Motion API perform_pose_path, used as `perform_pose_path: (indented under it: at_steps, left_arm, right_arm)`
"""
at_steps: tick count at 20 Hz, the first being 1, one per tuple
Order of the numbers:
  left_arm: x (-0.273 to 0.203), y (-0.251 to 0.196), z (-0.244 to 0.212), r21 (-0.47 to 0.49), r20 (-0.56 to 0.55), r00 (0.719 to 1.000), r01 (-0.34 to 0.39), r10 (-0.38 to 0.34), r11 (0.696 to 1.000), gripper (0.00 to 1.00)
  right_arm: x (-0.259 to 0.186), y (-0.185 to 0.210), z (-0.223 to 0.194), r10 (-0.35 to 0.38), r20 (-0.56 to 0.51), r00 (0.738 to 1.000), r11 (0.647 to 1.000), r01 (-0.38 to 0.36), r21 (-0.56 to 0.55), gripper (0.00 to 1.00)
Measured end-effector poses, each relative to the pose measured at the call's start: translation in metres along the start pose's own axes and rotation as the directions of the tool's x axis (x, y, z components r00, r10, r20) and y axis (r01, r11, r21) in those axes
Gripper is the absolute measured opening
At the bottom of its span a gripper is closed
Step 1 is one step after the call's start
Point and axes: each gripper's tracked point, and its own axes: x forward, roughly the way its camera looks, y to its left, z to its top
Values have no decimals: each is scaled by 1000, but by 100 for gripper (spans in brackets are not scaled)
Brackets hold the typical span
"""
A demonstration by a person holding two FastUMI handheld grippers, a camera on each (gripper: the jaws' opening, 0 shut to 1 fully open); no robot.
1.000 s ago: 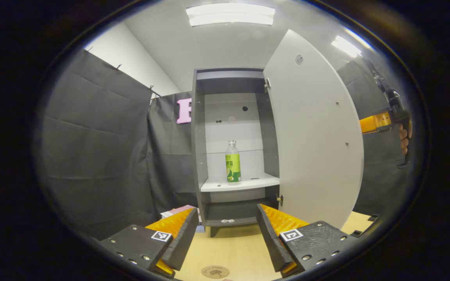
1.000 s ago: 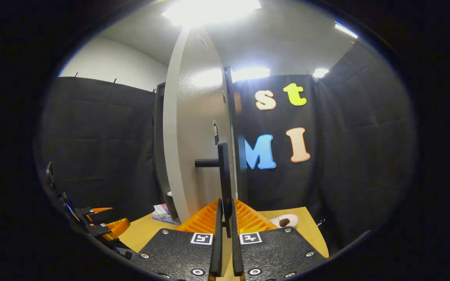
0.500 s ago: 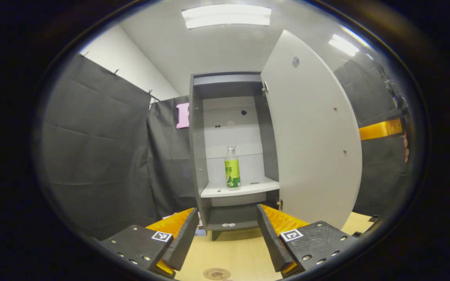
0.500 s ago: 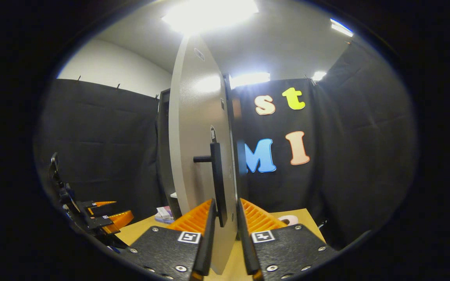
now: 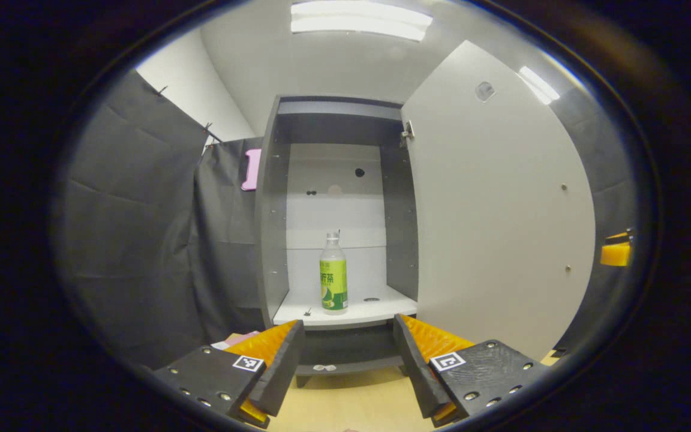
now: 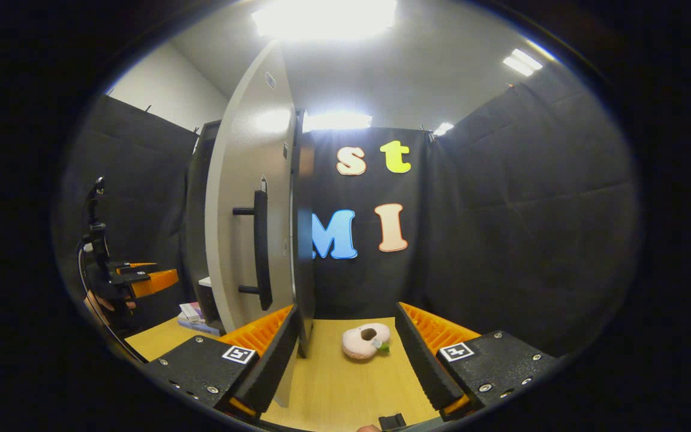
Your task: Open the cabinet door with the right hand, grasp the bottle in the cabinet with the left hand and place it on the coaster, then close the cabinet door with the right hand.
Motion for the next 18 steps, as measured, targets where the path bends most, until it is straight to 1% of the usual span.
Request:
perform_pose_path:
  at_steps: [2,3,4,6,7,8,11,13,14,15,18]
  left_arm:
    - [29,6,-1,-7,-9,1000,21,-21,1000,87]
    - [46,13,-4,-7,-14,1000,26,-26,1000,87]
    - [61,18,-4,-9,-18,999,30,-30,1000,84]
    - [92,26,-6,-19,-22,999,37,-38,999,84]
    - [108,31,-9,-24,-29,999,44,-45,999,87]
    - [123,34,-12,-28,-36,998,52,-53,998,85]
    - [163,39,-23,-27,-45,996,76,-77,997,84]
    - [187,37,-34,-42,-60,993,97,-100,994,83]
    - [197,36,-39,-53,-69,992,107,-110,993,87]
    - [208,36,-44,-64,-78,990,115,-120,991,87]
    - [238,42,-56,-79,-91,988,115,-123,990,87]
  right_arm:
    - [1,-8,-3,-55,-3,999,998,55,8,95]
    - [1,-10,-4,-77,-5,997,997,77,14,95]
    - [1,-12,-5,-100,-5,995,995,100,18,95]
    - [1,-19,-9,-148,-10,989,989,149,22,95]
    - [0,-20,-12,-168,-18,986,985,168,27,95]
    - [2,-21,-14,-184,-27,983,982,185,35,95]
    - [5,-25,-19,-236,-47,971,970,239,50,95]
    - [5,-25,-22,-265,-55,963,962,267,51,95]
    - [5,-24,-23,-275,-58,960,959,278,51,93]
    - [5,-23,-24,-284,-61,957,957,287,50,95]
    - [7,-21,-26,-305,-66,950,951,308,40,95]
